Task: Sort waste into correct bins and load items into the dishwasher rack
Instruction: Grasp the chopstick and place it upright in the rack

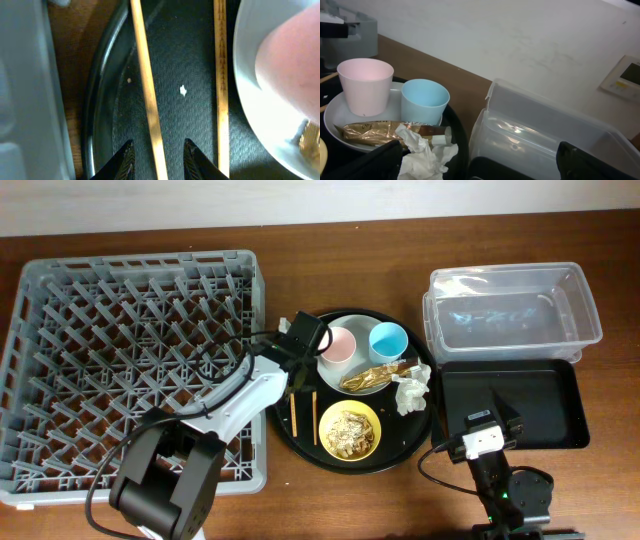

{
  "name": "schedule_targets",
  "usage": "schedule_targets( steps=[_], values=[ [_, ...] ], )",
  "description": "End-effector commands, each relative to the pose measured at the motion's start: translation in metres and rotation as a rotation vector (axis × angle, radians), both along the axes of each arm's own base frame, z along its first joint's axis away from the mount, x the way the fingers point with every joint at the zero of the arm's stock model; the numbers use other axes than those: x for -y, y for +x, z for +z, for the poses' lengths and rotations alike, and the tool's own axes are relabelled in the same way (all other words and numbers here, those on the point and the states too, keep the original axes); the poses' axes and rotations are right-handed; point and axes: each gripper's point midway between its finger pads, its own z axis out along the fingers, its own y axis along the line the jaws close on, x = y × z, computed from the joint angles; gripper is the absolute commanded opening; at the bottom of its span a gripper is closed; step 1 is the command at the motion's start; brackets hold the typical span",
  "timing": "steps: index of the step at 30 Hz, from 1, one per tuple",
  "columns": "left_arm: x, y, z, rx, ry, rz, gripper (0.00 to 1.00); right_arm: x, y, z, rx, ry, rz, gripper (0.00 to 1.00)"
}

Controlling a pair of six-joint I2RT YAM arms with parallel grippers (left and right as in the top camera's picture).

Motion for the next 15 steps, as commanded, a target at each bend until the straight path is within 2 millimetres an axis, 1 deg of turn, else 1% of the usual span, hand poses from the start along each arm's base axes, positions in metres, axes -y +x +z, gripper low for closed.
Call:
schedule_targets(
  steps=[1,2,5,8,9,11,13,15],
  values=[
    [-0.006,0.007,-0.002,0.030,0.014,0.041,0.34,0.000,0.000,-0.003,-0.005,-0.002,0.003,0.99],
    [-0.009,0.009,-0.002,0.039,0.026,0.046,0.36,0.000,0.000,-0.003,-0.005,-0.002,0.003,0.99],
    [-0.012,0.004,-0.004,0.020,0.044,0.047,0.37,0.000,0.000,-0.003,-0.005,-0.002,0.003,0.99],
    [-0.013,0.005,-0.005,0.026,0.045,0.048,0.37,0.000,0.000,-0.003,-0.005,-0.002,0.004,0.99],
    [-0.013,0.003,-0.006,0.020,0.027,0.088,0.37,0.000,0.000,-0.003,-0.005,-0.002,0.003,0.99],
    [-0.016,-0.004,-0.015,0.003,0.022,0.117,0.37,0.000,0.000,-0.003,-0.005,-0.002,0.003,0.99],
    [-0.016,-0.004,-0.030,0.012,0.015,0.118,0.37,0.000,0.000,-0.003,-0.005,-0.002,0.003,0.99],
    [-0.015,-0.003,-0.036,0.022,0.008,0.117,0.36,0.000,0.000,-0.003,-0.005,-0.002,0.003,0.99]
  ],
)
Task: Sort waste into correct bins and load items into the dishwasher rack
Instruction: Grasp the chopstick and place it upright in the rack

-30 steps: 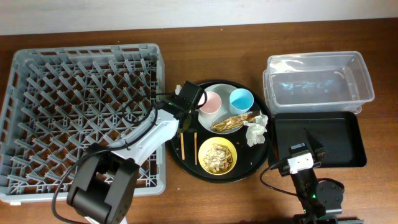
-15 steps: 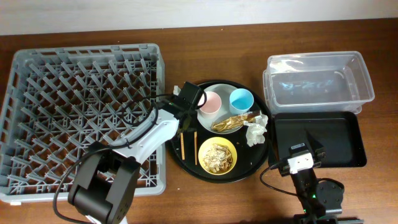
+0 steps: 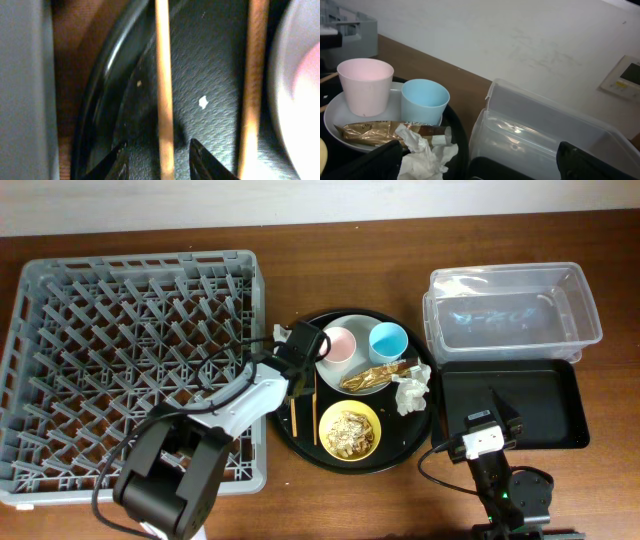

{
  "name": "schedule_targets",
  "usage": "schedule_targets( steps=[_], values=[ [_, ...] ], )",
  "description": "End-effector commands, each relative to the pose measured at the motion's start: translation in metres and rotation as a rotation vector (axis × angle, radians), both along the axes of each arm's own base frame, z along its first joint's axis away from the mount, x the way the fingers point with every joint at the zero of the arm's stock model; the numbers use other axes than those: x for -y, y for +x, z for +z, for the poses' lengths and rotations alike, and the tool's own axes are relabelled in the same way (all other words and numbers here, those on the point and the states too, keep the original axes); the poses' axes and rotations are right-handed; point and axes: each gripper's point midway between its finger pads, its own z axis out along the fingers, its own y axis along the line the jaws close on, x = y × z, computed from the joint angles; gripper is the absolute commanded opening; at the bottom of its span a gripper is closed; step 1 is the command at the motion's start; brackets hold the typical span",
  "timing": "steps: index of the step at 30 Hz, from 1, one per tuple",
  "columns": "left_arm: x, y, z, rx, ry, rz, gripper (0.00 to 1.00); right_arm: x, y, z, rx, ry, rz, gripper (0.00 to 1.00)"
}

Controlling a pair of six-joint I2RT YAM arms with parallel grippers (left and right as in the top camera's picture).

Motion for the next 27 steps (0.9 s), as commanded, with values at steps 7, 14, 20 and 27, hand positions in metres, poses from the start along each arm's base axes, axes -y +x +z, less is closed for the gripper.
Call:
schedule_targets(
  steps=[7,14,20,27],
  values=[
    [-0.004,0.000,-0.007,0.001,0.001,0.024,0.06,0.000,0.000,-0.003,-0.005,-0.002,0.003,0.99],
    [-0.015,0.001,0.160,0.292,-0.105,-0.057,0.01,0.000,0.000,-0.003,-0.005,-0.002,0.003,0.99],
    [-0.083,0.008,0.137,0.170,-0.038,-0.028,0.01,0.000,0.000,-0.003,-0.005,-0.002,0.003,0.99],
    [-0.088,0.012,0.092,0.041,-0.056,-0.027,0.00,0.000,0.000,-0.003,-0.005,-0.002,0.003,0.99]
  ],
)
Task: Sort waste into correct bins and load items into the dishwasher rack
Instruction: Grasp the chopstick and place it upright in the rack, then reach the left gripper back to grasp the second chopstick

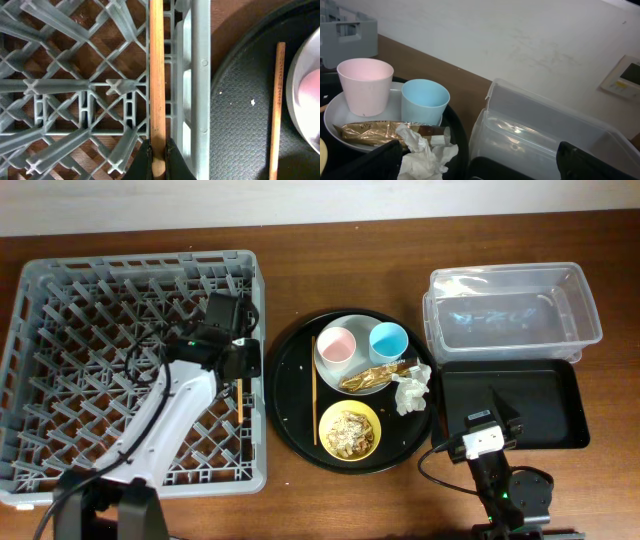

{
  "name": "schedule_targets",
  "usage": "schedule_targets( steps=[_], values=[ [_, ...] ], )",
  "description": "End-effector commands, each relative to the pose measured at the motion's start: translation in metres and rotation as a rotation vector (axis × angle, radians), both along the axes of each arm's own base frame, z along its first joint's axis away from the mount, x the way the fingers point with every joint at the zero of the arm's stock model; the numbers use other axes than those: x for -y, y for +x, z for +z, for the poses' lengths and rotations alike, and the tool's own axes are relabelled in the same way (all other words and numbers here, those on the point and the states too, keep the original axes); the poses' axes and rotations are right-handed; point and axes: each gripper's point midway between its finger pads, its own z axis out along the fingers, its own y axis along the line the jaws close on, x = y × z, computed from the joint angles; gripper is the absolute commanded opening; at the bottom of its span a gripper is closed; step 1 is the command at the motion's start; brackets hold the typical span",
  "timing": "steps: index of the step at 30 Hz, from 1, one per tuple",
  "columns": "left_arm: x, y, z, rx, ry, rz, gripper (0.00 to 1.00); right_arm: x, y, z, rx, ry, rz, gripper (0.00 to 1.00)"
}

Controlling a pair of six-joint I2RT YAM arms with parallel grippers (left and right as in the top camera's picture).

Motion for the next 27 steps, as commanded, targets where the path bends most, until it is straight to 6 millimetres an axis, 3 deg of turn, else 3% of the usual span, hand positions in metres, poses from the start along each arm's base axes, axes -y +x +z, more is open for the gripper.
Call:
schedule_targets(
  steps=[1,8,9,11,13,14,16,18,21,22,23,25,26,27],
  values=[
    [0.002,0.003,0.000,0.003,0.000,-0.031,0.00,0.000,0.000,-0.003,-0.005,-0.002,0.003,0.99],
    [0.002,0.007,0.002,0.024,0.003,-0.030,0.02,0.000,0.000,-0.003,-0.005,-0.002,0.003,0.99],
    [0.002,0.009,0.003,0.031,0.001,-0.030,0.09,0.000,0.000,-0.003,-0.005,-0.002,0.003,0.99],
    [0.003,0.012,0.004,0.044,-0.001,-0.030,0.35,0.000,0.000,-0.003,-0.005,-0.002,0.003,0.99],
    [-0.006,0.018,0.012,0.076,0.044,-0.004,0.51,0.000,0.000,-0.003,-0.005,-0.002,0.003,0.99],
    [-0.004,0.021,0.022,0.091,0.037,-0.006,0.53,0.000,0.000,-0.003,-0.005,-0.002,0.003,0.99],
    [0.022,0.017,0.048,0.108,-0.082,-0.076,0.52,0.000,0.000,-0.003,-0.005,-0.002,0.003,0.99],
    [0.055,0.000,0.069,0.131,-0.159,-0.153,0.50,0.000,0.000,-0.003,-0.005,-0.002,0.003,0.99],
    [0.102,-0.030,0.062,0.070,-0.196,-0.216,0.48,0.000,0.000,-0.003,-0.005,-0.002,0.003,0.99],
    [0.125,-0.041,0.063,0.071,-0.204,-0.276,0.99,0.000,0.000,-0.003,-0.005,-0.002,0.003,0.99],
    [0.137,-0.048,0.062,0.067,-0.204,-0.312,0.99,0.000,0.000,-0.003,-0.005,-0.002,0.003,0.99],
    [0.141,-0.050,0.053,0.049,-0.181,-0.299,0.95,0.000,0.000,-0.003,-0.005,-0.002,0.003,0.99],
    [0.136,-0.046,0.044,0.037,-0.157,-0.241,0.49,0.000,0.000,-0.003,-0.005,-0.002,0.003,0.99],
    [0.131,-0.042,0.034,0.026,-0.133,-0.187,0.40,0.000,0.000,-0.003,-0.005,-0.002,0.003,0.99]
  ],
)
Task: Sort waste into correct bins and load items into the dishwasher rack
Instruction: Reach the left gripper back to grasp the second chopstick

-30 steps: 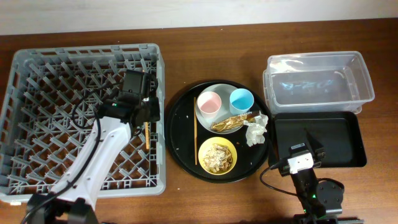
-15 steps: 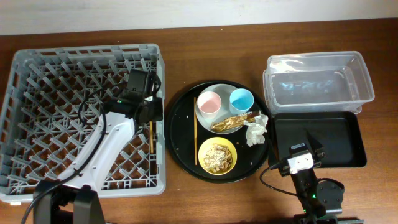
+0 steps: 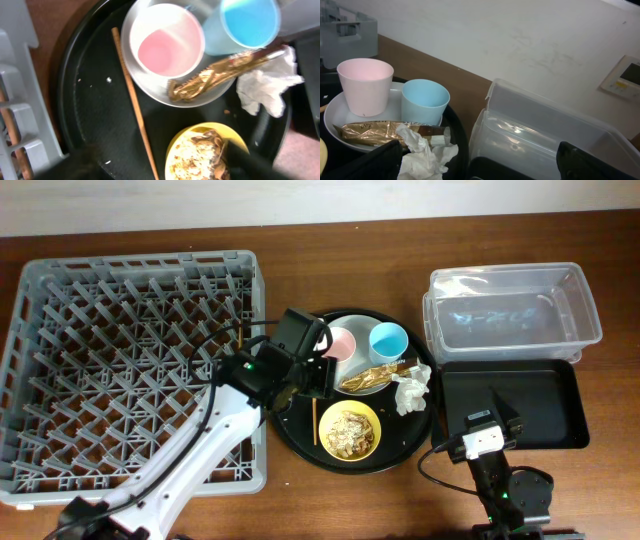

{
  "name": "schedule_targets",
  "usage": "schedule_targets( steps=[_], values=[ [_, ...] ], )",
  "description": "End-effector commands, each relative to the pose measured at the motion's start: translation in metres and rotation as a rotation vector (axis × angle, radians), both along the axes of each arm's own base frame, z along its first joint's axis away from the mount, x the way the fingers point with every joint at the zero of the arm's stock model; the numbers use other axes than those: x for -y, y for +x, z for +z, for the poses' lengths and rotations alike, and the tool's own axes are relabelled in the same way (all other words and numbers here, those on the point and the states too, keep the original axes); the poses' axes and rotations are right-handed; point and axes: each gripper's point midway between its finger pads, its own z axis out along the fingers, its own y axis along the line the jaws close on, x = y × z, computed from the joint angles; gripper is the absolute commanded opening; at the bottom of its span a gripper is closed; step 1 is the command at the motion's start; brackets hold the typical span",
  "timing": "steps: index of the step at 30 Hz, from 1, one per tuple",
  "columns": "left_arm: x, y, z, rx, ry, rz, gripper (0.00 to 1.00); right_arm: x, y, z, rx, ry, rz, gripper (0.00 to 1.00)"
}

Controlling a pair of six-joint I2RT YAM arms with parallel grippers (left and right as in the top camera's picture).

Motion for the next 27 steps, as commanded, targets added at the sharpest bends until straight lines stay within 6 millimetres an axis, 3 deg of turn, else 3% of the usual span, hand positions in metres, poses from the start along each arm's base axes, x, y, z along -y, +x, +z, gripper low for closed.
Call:
schedule_targets(
  steps=[1,2,5,9,13,18,20,21,22,27],
  values=[
    [-0.009,0.013,-0.036,-0.055,0.074,0.131,0.39,0.000,0.000,-0.003,-0.005,-0.002,0.003,0.99],
    [-0.007,0.016,-0.065,-0.108,0.113,0.133,0.34,0.000,0.000,-0.003,-0.005,-0.002,0.003,0.99],
    [-0.008,0.012,-0.109,-0.202,0.174,0.134,0.27,0.000,0.000,-0.003,-0.005,-0.002,0.003,0.99],
    [-0.010,0.008,-0.141,-0.274,0.195,0.206,0.22,0.000,0.000,-0.003,-0.005,-0.002,0.003,0.99],
    [-0.004,0.010,-0.158,-0.283,0.195,0.198,0.23,0.000,0.000,-0.003,-0.005,-0.002,0.003,0.99],
    [-0.002,0.013,-0.154,-0.269,0.183,0.197,0.29,0.000,0.000,-0.003,-0.005,-0.002,0.003,0.99],
    [-0.001,0.012,-0.155,-0.269,0.185,0.193,0.19,0.000,0.000,-0.003,-0.005,-0.002,0.003,0.99],
    [0.002,0.010,-0.154,-0.264,0.192,0.183,0.02,0.000,0.000,-0.003,-0.005,-0.002,0.003,0.99],
    [0.001,0.011,-0.151,-0.243,0.204,0.185,0.00,0.000,0.000,-0.003,-0.005,-0.002,0.003,0.99],
    [-0.019,0.021,-0.055,-0.042,0.164,0.230,0.00,0.000,0.000,-0.003,-0.005,-0.002,0.003,0.99]
  ],
)
